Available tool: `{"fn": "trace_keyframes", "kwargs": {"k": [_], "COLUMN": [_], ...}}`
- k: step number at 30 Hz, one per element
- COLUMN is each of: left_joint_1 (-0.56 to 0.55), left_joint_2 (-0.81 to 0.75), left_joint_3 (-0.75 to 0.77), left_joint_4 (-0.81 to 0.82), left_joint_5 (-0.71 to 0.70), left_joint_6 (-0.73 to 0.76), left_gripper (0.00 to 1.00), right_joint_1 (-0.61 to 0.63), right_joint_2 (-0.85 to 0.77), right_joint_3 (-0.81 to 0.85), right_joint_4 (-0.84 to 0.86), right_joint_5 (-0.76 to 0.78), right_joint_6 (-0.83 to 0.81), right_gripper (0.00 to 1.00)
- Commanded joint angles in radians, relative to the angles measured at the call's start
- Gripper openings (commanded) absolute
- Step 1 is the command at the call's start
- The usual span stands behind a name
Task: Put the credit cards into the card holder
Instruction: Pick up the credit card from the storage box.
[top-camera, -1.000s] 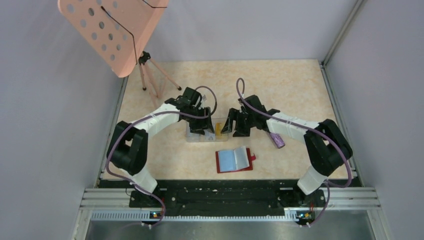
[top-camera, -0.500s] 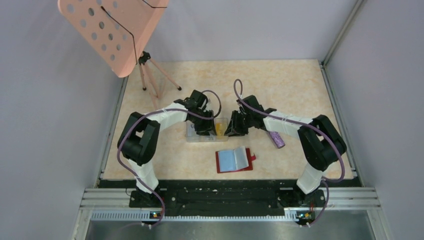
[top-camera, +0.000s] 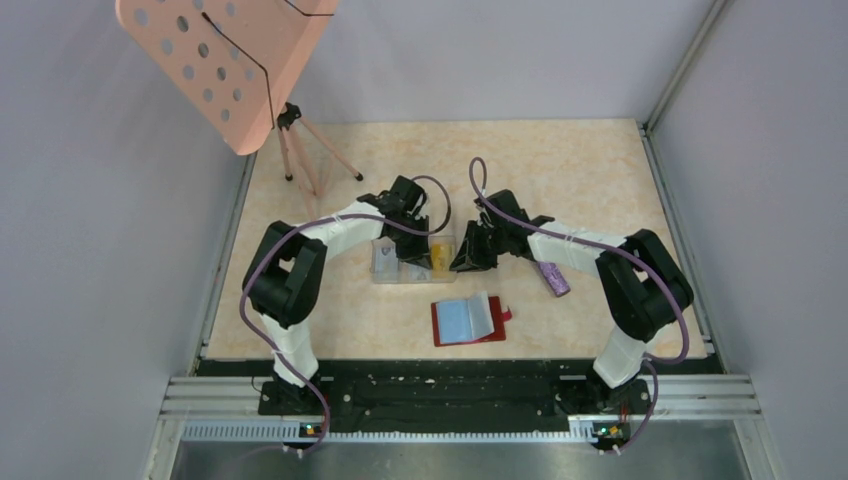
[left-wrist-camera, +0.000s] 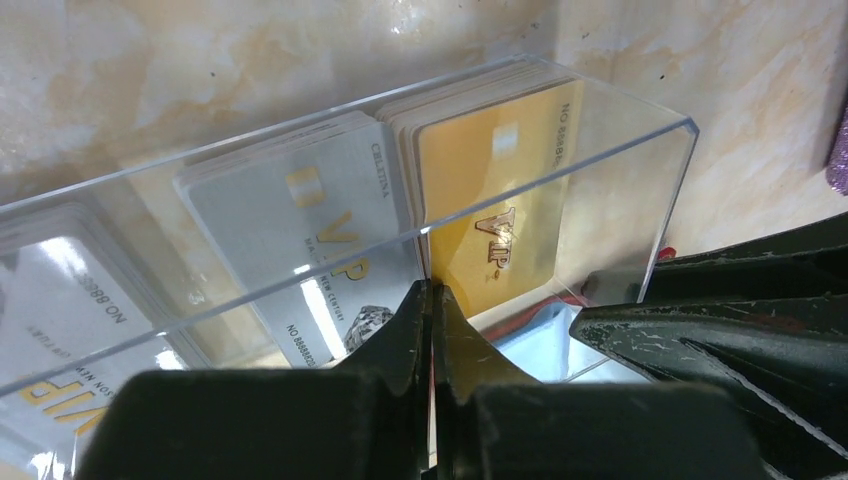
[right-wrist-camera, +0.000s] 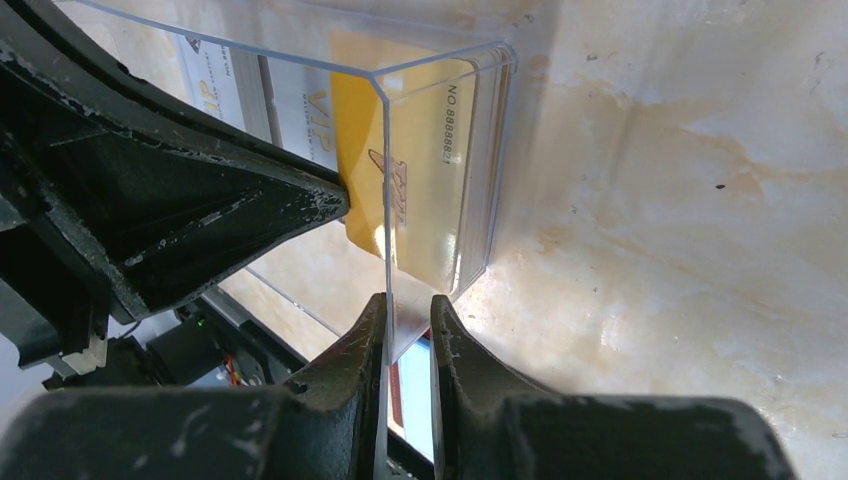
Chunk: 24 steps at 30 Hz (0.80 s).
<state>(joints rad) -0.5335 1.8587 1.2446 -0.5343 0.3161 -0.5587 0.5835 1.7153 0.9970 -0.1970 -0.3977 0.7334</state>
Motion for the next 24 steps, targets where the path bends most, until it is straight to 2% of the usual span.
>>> {"fn": "trace_keyframes", "kwargs": {"k": [1,5,7,9,17,24], "left_joint_1": [-0.033,-0.056,-0.067,-0.075,-0.083,-0.082], "left_joint_2": [0.004,0.010,0.020,0.032,0.034,-0.028], "left_joint_3": [0.075,0.126,0.149,0.163,0.171,0.137], "left_joint_4": [-0.030,-0.097,-0.125,-0.140,-0.121,-0.029], "left_joint_5": [-0.097,-0.157,-0.177,-0.184,-0.133,-0.043], "left_joint_6": [0.030,0.040,0.050,0.057,0.063,0.036], "left_gripper": [0.00,0.02,0.12,0.18,0.15,0.27], "right_joint_1": [-0.004,-0.004,-0.004,-0.004,-0.004,-0.003], "right_joint_2": [0.004,0.004,0.002,0.002,0.002,-0.001], "right_joint_3": [0.005,0.009,0.013,0.014,0.015,0.018], "right_joint_4": [0.052,0.041,0.035,0.033,0.030,0.024], "right_joint_5": [-0.053,-0.057,-0.058,-0.059,-0.071,-0.078], "right_joint_6": [-0.002,-0.008,-0.010,-0.012,-0.014,-0.017], "right_gripper": [0.00,0.00,0.00,0.00,0.00,0.00]}}
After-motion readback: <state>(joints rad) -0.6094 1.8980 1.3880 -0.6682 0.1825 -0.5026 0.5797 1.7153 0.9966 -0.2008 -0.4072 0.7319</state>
